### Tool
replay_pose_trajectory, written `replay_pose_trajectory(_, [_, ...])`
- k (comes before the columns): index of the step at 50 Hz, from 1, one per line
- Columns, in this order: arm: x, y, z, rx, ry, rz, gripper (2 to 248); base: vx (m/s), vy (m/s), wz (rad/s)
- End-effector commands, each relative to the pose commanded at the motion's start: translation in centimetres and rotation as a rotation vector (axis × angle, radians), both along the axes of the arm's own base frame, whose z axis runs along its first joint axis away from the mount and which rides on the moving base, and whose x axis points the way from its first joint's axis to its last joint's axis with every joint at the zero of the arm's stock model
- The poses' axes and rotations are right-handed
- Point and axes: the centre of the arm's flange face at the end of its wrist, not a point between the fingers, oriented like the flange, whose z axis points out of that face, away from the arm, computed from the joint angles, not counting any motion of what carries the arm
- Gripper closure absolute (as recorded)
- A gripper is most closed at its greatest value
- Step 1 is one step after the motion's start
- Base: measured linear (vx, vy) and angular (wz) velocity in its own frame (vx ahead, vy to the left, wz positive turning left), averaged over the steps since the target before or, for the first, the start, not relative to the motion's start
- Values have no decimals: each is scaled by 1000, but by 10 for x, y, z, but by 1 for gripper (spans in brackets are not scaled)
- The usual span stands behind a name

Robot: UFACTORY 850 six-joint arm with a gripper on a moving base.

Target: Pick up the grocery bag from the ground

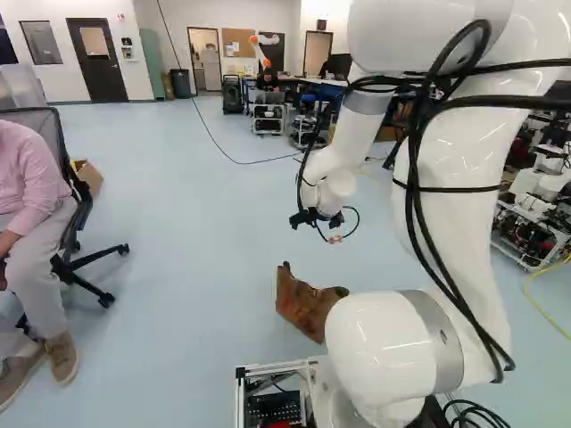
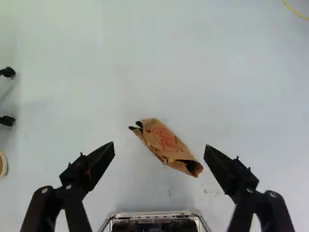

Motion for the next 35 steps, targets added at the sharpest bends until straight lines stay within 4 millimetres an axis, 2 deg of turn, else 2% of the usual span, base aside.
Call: replay_pose_trajectory(35, [28, -1, -90, 9, 171, 0, 3, 0, 0, 0])
